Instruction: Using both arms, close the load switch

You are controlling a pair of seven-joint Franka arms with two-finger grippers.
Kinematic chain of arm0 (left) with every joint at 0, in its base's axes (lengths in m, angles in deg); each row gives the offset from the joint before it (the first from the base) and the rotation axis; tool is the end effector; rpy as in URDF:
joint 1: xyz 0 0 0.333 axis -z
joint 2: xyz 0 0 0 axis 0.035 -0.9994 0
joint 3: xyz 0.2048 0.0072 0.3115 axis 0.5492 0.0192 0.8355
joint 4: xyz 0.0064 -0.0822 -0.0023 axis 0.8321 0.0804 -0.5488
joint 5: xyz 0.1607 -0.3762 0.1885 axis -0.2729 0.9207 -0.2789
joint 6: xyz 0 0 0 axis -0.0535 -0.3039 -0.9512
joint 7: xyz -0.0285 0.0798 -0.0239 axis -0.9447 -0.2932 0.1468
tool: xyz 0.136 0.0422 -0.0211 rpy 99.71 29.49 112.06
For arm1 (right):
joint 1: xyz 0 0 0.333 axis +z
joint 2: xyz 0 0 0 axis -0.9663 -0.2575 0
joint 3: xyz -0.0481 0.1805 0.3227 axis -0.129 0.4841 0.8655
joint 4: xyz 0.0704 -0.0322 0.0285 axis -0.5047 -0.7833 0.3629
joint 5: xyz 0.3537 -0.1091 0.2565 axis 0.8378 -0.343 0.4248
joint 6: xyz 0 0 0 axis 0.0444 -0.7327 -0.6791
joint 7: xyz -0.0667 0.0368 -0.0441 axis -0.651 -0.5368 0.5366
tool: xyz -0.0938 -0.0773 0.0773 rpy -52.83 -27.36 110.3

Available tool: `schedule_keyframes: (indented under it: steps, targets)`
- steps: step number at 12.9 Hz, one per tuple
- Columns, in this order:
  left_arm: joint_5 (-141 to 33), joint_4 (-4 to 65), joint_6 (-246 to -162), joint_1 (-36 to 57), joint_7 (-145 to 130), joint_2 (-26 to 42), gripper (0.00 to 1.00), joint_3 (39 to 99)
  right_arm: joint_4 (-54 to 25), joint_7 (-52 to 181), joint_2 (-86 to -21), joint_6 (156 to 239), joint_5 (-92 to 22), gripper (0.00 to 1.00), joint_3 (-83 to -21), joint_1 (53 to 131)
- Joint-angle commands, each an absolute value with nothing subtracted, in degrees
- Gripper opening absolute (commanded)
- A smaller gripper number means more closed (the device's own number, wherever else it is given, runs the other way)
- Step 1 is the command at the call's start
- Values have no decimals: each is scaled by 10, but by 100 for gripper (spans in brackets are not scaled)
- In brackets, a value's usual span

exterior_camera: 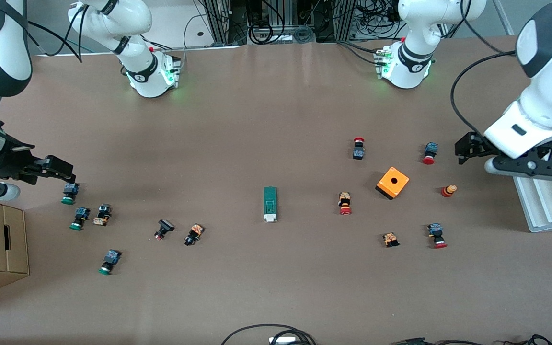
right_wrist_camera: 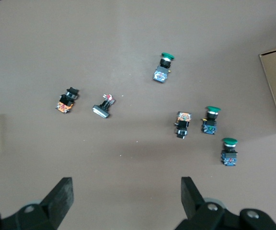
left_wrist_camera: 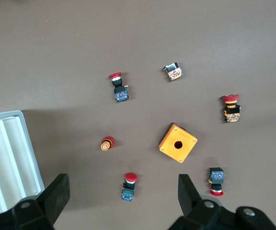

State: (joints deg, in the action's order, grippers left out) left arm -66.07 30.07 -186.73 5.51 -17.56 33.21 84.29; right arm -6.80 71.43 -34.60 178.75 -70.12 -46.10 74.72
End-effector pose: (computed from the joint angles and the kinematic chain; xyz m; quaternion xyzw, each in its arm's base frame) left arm 0.6211 -0.0616 0.5775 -0.9955 0.0906 -0.0093 0.0257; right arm 0.6498 0.0042 0.5909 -0.9996 0.0200 -0.0035 0.0186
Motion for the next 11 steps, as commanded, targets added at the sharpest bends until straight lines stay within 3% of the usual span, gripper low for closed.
schedule_keyframes:
  steps: [1, 11]
  targets:
    - [-634, 353, -1881, 30, -195, 369, 100, 843, -61, 711, -346, 1773, -685, 100, -462, 742]
    - [-663, 317, -1855, 34, -174, 357, 100, 842, -60, 706, -345, 1770, -693, 100, -472, 741]
